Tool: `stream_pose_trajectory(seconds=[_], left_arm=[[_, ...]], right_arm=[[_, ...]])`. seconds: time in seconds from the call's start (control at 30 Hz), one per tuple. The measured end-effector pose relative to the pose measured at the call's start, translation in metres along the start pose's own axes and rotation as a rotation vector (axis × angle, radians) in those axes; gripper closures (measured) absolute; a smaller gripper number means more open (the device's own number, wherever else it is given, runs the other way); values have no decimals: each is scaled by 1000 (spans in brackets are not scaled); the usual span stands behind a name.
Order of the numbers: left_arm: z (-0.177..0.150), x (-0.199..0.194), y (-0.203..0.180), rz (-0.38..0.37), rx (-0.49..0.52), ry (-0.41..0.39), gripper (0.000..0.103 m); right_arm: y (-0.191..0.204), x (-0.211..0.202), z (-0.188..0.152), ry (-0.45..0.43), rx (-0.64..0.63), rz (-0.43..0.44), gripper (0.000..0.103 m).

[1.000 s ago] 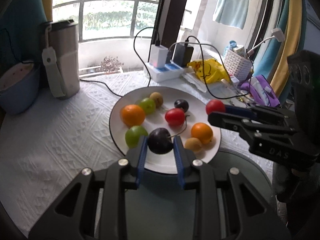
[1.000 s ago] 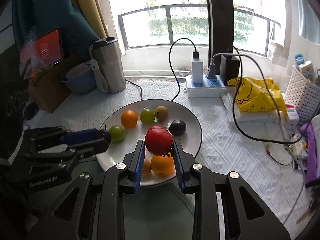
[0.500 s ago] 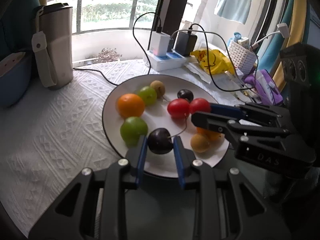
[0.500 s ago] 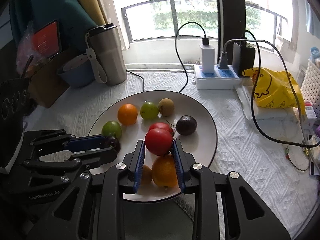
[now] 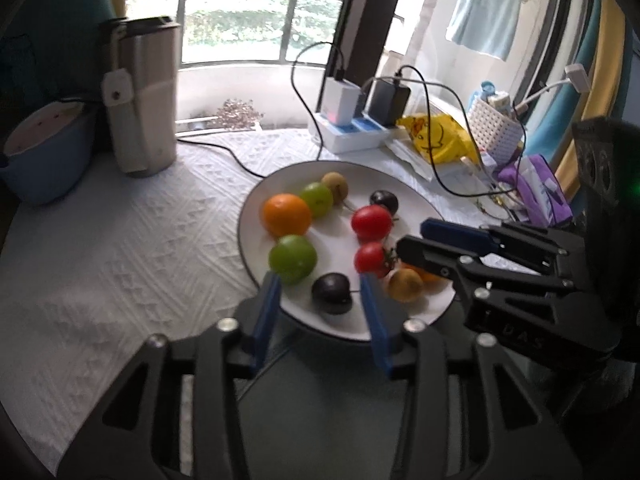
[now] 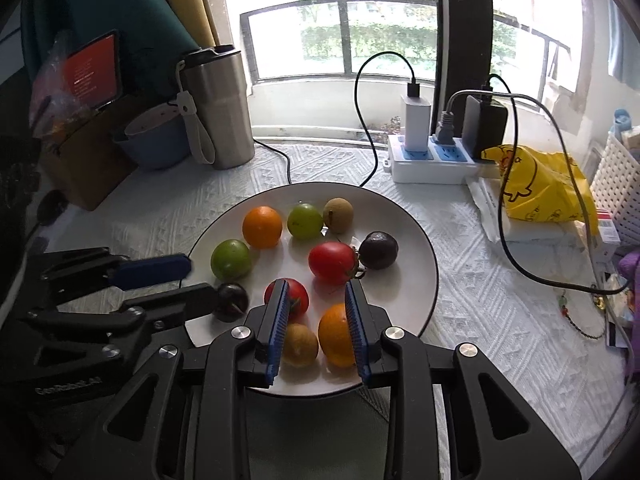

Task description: Organize fruits

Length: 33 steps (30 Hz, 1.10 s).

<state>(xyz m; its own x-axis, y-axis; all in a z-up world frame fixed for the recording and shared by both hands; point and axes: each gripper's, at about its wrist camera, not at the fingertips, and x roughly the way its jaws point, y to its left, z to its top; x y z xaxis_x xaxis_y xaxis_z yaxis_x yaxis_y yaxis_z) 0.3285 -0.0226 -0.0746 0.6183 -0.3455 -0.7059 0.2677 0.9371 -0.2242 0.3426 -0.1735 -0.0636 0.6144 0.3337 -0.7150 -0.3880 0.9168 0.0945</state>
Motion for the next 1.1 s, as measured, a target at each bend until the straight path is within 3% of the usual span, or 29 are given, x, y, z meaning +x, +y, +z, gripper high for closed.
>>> stream_pose_trajectory(seconds=[0.63,0.97,1.1], left_arm=[[-45,-66,4,109,14,-96,57],[-66,-88,-4,122,11,-136,53],[-74,-97,-7,122,6,-149,32]], right_arm=[[37,-37,-22,-3,6,-69,72],[52,-51,-38,1,-3,-80,72],[57,-62,-42,-8,-10,-86,72]])
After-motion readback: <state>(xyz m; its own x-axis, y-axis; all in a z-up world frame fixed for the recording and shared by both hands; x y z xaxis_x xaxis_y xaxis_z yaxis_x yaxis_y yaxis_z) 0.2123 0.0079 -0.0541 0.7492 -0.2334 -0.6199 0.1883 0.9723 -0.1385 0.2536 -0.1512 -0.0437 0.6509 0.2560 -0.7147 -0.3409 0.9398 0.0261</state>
